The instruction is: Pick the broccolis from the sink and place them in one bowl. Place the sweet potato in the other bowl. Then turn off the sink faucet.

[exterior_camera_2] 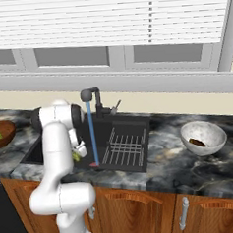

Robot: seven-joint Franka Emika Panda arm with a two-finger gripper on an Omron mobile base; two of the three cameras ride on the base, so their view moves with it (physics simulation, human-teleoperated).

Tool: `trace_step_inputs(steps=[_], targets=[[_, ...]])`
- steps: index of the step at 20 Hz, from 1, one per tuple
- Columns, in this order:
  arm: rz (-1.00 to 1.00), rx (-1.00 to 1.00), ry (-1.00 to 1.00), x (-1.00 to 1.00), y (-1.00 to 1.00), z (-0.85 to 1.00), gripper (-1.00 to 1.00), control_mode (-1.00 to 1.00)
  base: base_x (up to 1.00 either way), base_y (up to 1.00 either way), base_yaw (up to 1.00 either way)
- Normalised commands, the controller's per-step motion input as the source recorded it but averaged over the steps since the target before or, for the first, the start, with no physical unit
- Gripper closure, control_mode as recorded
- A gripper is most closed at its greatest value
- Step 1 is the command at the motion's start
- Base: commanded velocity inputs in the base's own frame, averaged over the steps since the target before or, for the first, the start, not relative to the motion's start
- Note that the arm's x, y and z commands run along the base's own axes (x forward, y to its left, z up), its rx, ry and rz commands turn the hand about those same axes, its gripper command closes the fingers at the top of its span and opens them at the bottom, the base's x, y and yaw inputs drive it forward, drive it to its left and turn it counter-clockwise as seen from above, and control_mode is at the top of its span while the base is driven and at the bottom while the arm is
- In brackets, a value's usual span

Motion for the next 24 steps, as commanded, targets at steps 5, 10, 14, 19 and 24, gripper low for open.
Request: trace_step_inputs(steps=[5,10,14,19,24], targets=[[-0.06,0.00,-0.19,-0.22,0.00,0.66,1.00,-1.00,0.00,0.00,0.00],[-0.05,0.00,-0.18,-0.32,0.00,0.73,1.00,-1.00,0.00,0.00,0.00],[-0.03,0.05,-0.12,-0.38,0.00,0.82,1.00,-1.00,0.00,0.00,0.00],[0.00,0.18,-0.04,-0.51,-0.01,0.86,1.00,-1.00,0.00,0.00,0.00],[0.00,0.21,0.00,-0.29,-0.02,0.95,1.00,-1.00,0.00,0.00,0.00]])
